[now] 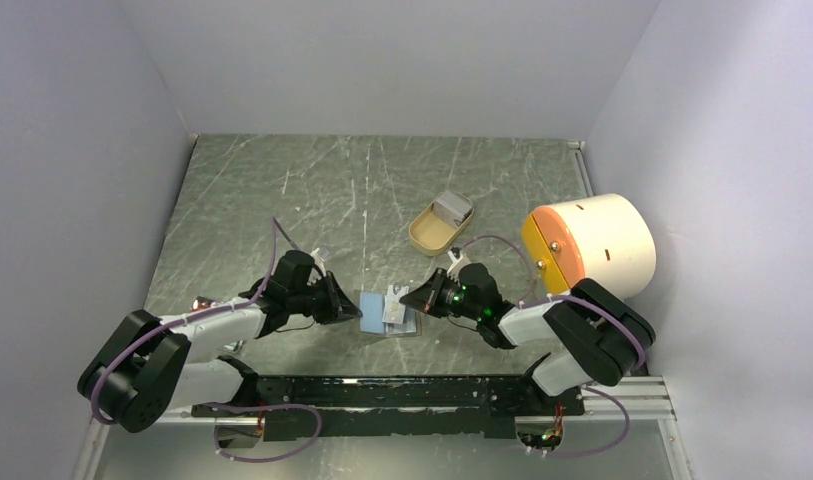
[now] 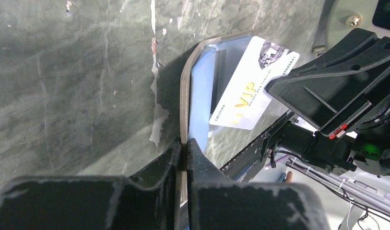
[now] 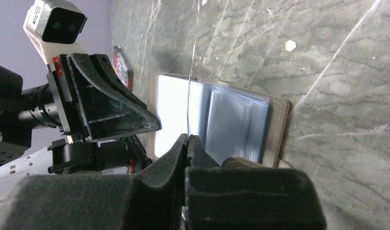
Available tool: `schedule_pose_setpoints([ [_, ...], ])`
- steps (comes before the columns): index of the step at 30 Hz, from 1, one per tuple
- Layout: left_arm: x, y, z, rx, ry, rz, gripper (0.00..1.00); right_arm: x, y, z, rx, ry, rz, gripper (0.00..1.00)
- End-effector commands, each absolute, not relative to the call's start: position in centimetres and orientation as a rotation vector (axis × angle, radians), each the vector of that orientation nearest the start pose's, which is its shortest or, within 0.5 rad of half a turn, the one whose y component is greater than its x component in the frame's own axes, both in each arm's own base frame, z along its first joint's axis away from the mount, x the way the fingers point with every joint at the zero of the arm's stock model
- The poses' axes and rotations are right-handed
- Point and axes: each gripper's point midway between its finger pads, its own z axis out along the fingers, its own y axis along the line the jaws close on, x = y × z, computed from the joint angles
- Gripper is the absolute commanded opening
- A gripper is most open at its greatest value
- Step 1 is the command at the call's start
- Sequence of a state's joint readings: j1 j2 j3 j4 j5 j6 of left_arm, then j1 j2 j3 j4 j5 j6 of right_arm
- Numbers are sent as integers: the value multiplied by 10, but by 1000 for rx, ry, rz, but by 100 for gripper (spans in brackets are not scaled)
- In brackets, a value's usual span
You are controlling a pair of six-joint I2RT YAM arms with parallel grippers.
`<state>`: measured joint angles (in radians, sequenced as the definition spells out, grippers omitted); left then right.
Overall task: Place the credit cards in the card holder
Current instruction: Insert the credit card into the card holder.
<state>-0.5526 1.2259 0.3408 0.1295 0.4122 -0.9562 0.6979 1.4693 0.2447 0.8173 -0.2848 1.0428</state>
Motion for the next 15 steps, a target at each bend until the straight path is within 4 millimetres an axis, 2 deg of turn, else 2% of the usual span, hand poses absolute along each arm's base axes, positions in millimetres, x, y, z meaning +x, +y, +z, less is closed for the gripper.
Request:
schedule_pose_setpoints([
  [1, 183, -227, 39, -286, 2566, -1134, 9, 206, 284, 57, 160, 2217, 1343, 0],
  [4, 183, -227, 38, -286, 2569, -1134, 9, 206, 282, 54, 169, 2218, 1334, 0],
  [8, 184, -225, 37, -288, 2569, -1126, 16, 207, 280, 51, 180, 2223, 1321, 0],
  [15, 183, -224, 35, -287, 2575, -1128, 9, 205, 285, 48, 191, 2236, 1362, 0],
])
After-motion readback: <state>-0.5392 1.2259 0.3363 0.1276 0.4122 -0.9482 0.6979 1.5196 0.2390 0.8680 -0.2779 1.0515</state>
